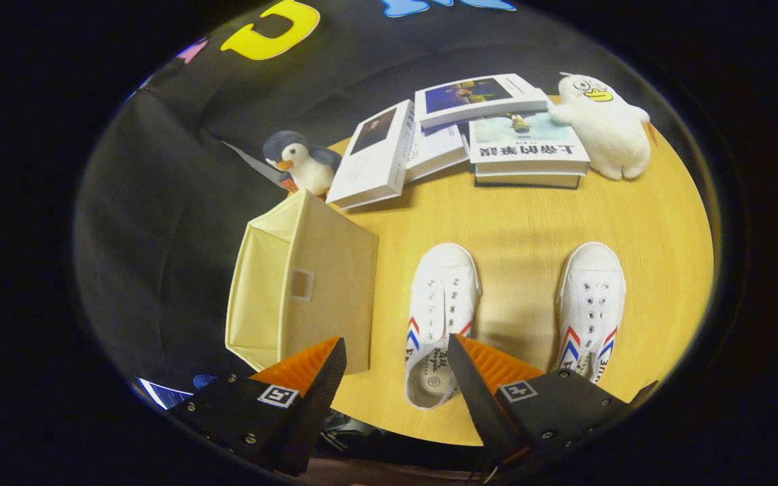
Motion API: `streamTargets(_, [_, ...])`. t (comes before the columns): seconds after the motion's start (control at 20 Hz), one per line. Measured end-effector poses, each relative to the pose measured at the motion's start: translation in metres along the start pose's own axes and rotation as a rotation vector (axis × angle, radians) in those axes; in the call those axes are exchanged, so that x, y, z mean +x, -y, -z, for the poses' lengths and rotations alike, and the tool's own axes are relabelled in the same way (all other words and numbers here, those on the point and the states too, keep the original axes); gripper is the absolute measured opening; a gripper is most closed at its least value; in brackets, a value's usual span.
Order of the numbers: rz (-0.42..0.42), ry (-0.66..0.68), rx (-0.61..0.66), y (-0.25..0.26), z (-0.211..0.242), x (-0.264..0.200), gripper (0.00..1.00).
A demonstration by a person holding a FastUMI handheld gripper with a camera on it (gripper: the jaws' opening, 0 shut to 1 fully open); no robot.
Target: Open the storage box then place both shoes into the box .Put the left shoe in first, then the right shoe, with the right side of both shoes facing outward in a uniform manner.
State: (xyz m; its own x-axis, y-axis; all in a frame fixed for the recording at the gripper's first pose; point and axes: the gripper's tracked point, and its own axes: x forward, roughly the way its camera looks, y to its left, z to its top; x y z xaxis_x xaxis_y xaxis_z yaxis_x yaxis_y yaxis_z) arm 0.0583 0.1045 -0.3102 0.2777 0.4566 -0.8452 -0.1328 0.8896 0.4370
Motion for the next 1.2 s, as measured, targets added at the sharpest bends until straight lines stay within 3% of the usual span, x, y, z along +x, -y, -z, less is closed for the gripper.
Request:
streamTargets(0.35, [0.108, -0.144, -0.005, 0.051, 0.034, 0.04, 0.89])
streamTargets(0.45, [0.151, -0.175, -0.024, 0.062, 0.04, 0.052, 0.86])
streamTargets(0.6, [0.19, -0.208, -0.074, 0.071, 0.044, 0.068, 0.72])
streamTargets(0.8, [0.247, -0.235, -0.127, 0.082, 0.045, 0.088, 0.68])
streamTargets(0.85, [0.219, -0.241, -0.122, 0.078, 0.046, 0.095, 0.68])
streamTargets(0.95, [0.167, -0.26, -0.094, 0.067, 0.048, 0.096, 0.42])
streamTargets(1.0, [0.161, -0.26, -0.097, 0.066, 0.047, 0.097, 0.19])
streamTargets(1.1, [0.144, -0.239, -0.075, 0.065, 0.042, 0.085, 0.03])
streamTargets(1.2, [0.15, -0.243, -0.081, 0.068, 0.049, 0.082, 0.0])
